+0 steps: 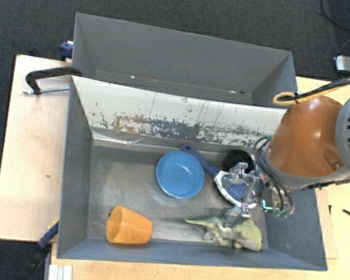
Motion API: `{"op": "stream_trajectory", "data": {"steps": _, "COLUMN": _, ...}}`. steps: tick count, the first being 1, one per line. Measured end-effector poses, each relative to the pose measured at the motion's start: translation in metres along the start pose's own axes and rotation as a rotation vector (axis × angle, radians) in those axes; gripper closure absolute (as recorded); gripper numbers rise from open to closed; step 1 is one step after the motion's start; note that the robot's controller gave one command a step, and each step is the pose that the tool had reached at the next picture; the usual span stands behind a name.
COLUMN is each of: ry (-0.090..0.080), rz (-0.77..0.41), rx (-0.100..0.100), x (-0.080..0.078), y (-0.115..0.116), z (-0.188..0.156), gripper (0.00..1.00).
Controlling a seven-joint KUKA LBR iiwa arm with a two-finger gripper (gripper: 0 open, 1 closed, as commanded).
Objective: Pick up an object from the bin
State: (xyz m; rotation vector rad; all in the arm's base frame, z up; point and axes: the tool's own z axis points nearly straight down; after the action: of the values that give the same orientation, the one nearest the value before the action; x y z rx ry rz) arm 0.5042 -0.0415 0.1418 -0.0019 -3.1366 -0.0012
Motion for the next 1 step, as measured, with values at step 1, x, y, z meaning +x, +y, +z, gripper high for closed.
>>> {"op": "stream_trajectory", "data": {"steps": 1, "ry": -0.004, "rz": -0.107, "rx": 0.000, "x": 0.0130, "y": 0.0137, "z": 0.0679, "gripper": 0.00}}
